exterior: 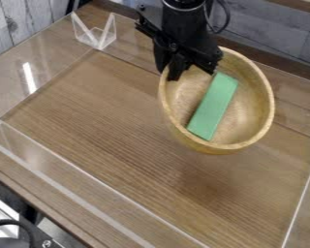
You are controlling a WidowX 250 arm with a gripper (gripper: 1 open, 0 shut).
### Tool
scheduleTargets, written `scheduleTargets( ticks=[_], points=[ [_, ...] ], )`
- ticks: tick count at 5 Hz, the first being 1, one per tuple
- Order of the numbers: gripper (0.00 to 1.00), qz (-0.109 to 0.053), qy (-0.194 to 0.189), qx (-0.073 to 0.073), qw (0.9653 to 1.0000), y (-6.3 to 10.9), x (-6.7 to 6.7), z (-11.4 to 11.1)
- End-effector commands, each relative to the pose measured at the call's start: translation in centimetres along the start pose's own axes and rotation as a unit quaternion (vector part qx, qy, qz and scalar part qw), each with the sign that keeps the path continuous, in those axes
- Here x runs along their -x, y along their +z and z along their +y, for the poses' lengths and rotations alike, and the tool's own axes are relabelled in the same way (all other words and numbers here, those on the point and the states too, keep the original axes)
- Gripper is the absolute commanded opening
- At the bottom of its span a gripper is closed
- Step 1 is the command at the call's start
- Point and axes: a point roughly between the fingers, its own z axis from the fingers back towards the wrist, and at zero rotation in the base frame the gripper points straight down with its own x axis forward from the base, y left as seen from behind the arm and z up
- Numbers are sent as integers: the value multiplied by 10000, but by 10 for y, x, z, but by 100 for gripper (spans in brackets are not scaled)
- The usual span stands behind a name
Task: Move green object from inside the wooden bowl to the table next to it
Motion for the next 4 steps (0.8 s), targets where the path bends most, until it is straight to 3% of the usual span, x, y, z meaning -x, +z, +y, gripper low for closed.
scheduleTargets(
  ticks=[1,3,4],
  points=[
    [0,-443,-90,104,9989,15,-17,9],
    [0,-639,-490,324,9962,13,-32,17],
    [0,-601,-189,247,9977,10,-33,21]
  ],
)
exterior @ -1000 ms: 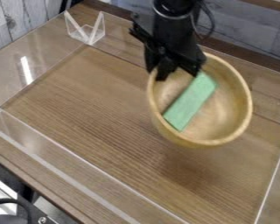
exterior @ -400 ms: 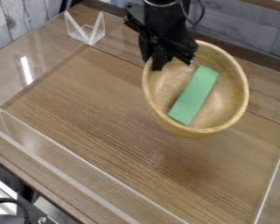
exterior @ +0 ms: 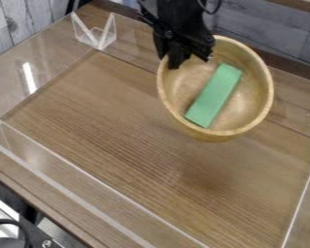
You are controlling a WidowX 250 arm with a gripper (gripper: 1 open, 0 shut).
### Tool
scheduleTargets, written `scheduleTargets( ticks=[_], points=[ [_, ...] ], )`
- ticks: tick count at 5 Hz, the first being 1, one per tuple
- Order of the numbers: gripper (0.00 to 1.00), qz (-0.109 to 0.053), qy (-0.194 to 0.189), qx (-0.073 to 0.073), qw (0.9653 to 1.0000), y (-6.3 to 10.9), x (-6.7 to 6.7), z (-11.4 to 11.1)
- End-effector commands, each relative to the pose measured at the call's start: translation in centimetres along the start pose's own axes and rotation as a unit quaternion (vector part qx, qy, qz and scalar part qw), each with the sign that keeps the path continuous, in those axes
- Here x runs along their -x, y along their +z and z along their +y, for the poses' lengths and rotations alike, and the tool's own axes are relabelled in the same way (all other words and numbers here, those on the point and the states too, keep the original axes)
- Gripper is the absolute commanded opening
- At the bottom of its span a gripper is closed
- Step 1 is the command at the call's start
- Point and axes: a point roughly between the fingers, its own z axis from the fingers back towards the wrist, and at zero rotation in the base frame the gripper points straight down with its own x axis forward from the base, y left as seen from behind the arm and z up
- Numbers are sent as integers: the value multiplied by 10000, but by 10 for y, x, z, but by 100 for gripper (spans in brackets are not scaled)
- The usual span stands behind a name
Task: Move green object from inside the wooden bowl to the table next to it
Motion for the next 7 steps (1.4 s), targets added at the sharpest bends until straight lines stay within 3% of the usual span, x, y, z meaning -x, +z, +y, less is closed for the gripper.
scheduleTargets(
  ticks=[1,3,4,5,7],
  points=[
    [0,-373,548,-183,9976,19,-17,21],
    [0,-417,1003,-123,9940,15,6,46],
    [0,-510,1076,12,9929,25,17,60],
    [0,-575,1022,22,9931,31,22,59],
    [0,-760,651,107,9949,22,-1,39]
  ],
)
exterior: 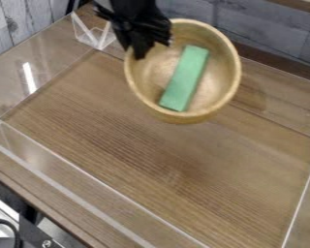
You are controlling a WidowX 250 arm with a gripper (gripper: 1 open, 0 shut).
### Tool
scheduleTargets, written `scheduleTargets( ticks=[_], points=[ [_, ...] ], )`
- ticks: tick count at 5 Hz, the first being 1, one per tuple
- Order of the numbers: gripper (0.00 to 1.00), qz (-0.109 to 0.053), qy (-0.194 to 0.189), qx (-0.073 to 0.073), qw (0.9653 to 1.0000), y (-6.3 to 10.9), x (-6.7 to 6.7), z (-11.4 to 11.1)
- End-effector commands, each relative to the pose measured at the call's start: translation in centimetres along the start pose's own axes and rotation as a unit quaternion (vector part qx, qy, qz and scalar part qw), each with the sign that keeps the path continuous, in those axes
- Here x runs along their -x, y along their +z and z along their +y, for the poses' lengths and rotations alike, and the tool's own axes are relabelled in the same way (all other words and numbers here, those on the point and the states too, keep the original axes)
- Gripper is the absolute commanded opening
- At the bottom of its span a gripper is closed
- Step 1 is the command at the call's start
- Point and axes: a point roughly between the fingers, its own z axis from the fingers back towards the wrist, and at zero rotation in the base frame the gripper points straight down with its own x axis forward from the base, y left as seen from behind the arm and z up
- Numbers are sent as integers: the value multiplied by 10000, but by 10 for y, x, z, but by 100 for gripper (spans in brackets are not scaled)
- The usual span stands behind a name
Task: Move green object from inside the wooden bowl to the table next to it
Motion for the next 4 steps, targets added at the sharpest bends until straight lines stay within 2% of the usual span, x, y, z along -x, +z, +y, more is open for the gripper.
scheduleTargets(
  ticks=[1,2,4],
  points=[
    [0,-391,-72,-35,9992,15,-18,7],
    [0,-468,-183,116,9987,20,-18,15],
    [0,-582,69,67,9983,26,5,11]
  ],
)
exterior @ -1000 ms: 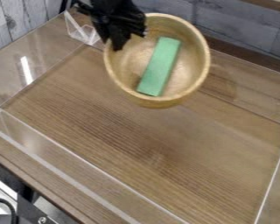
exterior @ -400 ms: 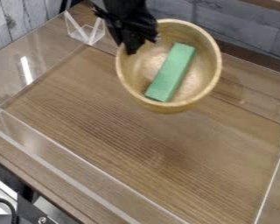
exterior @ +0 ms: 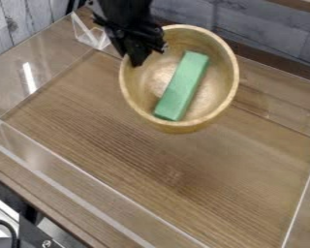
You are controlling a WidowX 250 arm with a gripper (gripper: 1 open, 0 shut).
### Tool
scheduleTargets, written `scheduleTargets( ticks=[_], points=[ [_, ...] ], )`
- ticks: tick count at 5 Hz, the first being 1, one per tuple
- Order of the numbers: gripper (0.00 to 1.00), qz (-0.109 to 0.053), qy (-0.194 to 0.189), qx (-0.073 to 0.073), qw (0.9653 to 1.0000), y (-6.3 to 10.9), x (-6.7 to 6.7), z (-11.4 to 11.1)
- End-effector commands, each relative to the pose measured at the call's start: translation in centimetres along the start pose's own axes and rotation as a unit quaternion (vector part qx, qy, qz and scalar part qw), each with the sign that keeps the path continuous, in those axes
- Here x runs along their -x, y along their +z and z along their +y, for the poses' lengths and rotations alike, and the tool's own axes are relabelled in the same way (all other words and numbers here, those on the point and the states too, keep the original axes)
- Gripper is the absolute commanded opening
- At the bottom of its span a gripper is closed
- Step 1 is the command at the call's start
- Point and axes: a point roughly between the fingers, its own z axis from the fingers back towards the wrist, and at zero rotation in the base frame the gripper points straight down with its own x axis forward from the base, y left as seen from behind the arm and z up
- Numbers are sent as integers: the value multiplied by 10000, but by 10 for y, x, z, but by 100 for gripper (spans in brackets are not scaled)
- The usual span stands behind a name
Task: Move green object from inside the wooden bowl to the table next to it
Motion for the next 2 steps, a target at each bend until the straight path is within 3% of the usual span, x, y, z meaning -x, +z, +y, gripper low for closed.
scheduleTargets(
  ticks=[1,2],
  points=[
    [0,-350,249,-217,9988,14,-19,7],
    [0,-399,348,-280,9982,14,-25,7]
  ],
)
